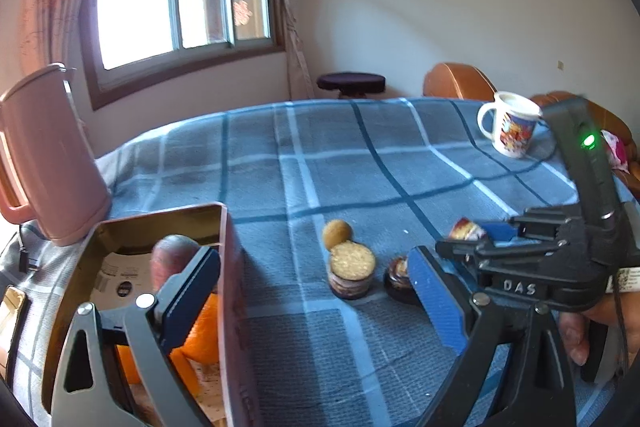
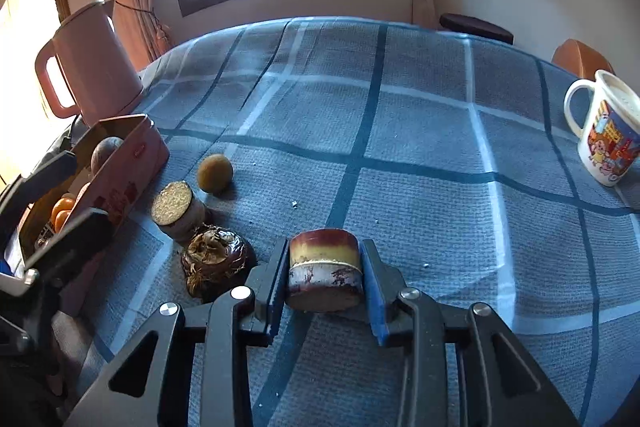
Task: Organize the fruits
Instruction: 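Grasp the small red-topped round cake with the right tool while the left tool returns to the table, then grasp the dark brown round fruit with the left tool while the right tool holds the cake, then carry the dark brown fruit with the left tool while the right tool carries the cake to the tin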
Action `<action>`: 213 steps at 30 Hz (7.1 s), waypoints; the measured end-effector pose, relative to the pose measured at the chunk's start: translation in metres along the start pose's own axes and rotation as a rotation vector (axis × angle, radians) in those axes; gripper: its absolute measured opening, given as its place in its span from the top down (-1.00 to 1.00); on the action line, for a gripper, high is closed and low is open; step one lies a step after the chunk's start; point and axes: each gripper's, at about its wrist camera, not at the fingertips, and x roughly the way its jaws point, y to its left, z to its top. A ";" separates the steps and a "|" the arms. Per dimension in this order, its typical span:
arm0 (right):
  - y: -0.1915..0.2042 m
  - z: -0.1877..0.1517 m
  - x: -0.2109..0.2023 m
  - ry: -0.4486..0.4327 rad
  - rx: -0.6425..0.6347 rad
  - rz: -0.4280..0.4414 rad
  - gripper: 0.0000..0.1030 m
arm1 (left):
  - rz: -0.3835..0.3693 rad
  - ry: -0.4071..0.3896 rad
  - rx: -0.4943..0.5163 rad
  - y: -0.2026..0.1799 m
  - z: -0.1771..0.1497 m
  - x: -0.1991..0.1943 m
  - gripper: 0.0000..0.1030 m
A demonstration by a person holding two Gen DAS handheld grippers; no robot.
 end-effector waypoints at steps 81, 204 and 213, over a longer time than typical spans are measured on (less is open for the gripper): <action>-0.021 -0.009 -0.051 -0.248 0.043 -0.048 0.29 | -0.158 0.046 -0.040 -0.039 0.008 0.021 0.10; 0.111 -0.015 -0.077 -0.462 -0.240 0.041 0.29 | 0.063 -0.222 -0.110 0.058 -0.024 -0.061 0.10; 0.130 -0.009 -0.074 -0.460 -0.269 0.063 0.29 | 0.082 -0.213 -0.119 0.070 -0.026 -0.064 0.10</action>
